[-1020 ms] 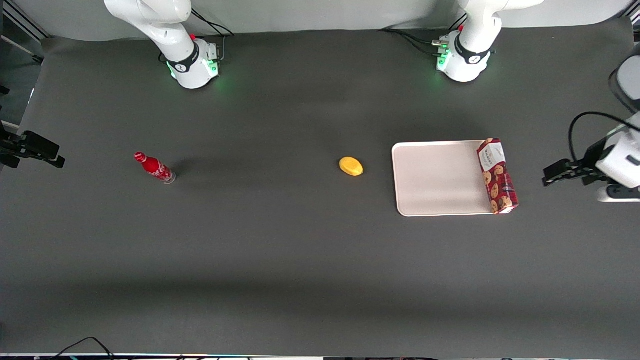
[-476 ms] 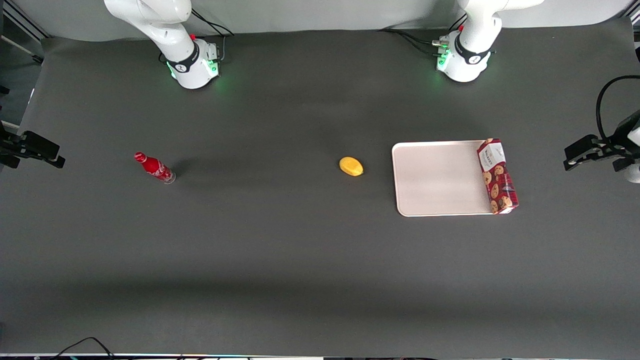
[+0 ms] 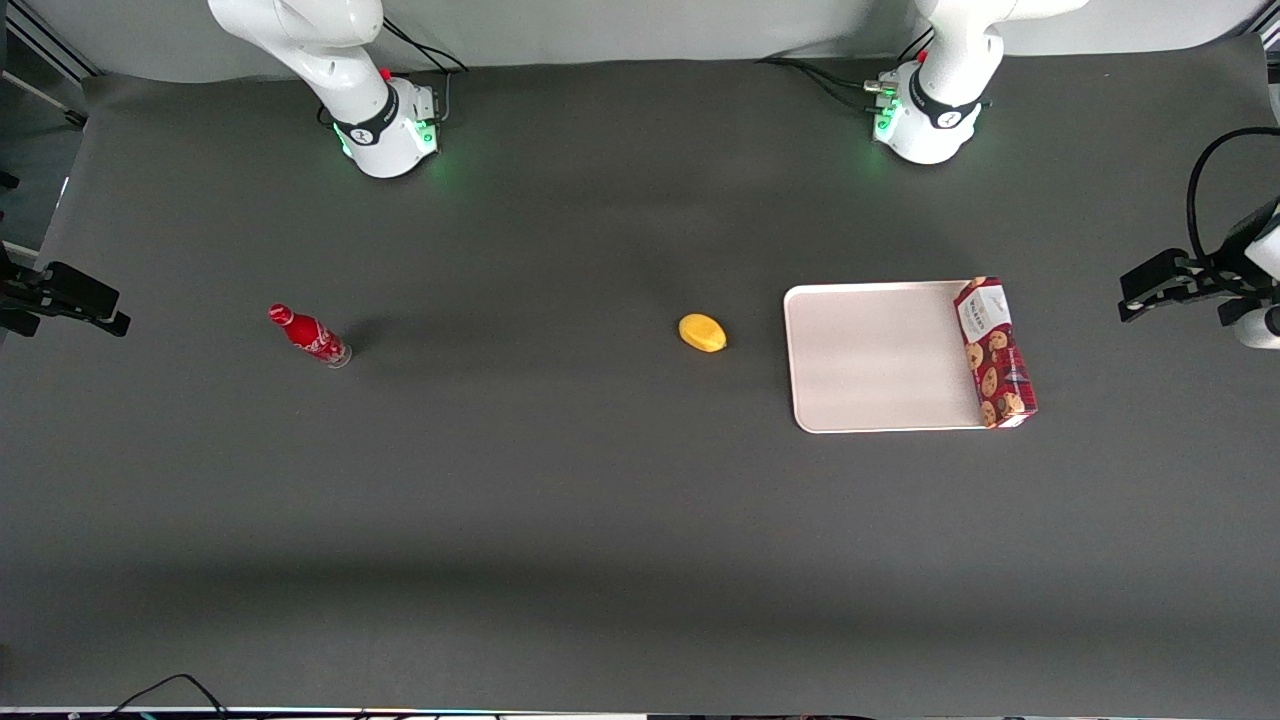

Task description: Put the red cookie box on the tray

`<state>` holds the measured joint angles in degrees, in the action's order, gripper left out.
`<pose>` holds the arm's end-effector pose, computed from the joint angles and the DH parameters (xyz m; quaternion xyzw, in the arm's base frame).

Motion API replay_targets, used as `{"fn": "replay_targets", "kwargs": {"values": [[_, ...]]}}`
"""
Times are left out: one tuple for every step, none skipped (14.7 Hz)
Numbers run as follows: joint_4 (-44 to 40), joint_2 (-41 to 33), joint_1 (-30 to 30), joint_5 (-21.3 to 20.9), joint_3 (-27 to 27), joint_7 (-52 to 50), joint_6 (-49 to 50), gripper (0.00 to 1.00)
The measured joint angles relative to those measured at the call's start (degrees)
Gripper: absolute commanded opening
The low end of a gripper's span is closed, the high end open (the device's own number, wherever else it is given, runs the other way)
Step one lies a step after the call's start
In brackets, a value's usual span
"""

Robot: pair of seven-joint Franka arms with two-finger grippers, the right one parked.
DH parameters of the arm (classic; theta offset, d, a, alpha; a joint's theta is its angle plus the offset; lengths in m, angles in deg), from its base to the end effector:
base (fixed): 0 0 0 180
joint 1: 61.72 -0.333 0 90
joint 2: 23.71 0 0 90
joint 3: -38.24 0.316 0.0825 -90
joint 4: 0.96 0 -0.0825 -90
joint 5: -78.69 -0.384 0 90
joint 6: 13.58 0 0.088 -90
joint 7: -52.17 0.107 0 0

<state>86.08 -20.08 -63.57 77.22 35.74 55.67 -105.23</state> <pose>0.5771 -0.0030 0.6157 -0.9992 0.0364 -0.0083 0.0117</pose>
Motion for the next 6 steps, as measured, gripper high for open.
{"fn": "replay_targets", "kwargs": {"values": [[0.0, -0.2, 0.0, 0.0, 0.0, 0.0, 0.1, 1.0], [0.0, -0.4, -0.1, 0.0, 0.0, 0.0, 0.2, 1.0], [0.0, -0.7, -0.1, 0.0, 0.0, 0.0, 0.4, 1.0], [0.0, -0.9, -0.1, 0.0, 0.0, 0.0, 0.6, 1.0], [0.0, -1.3, -0.1, 0.0, 0.0, 0.0, 0.7, 1.0], [0.0, -1.6, -0.1, 0.0, 0.0, 0.0, 0.7, 1.0]]}}
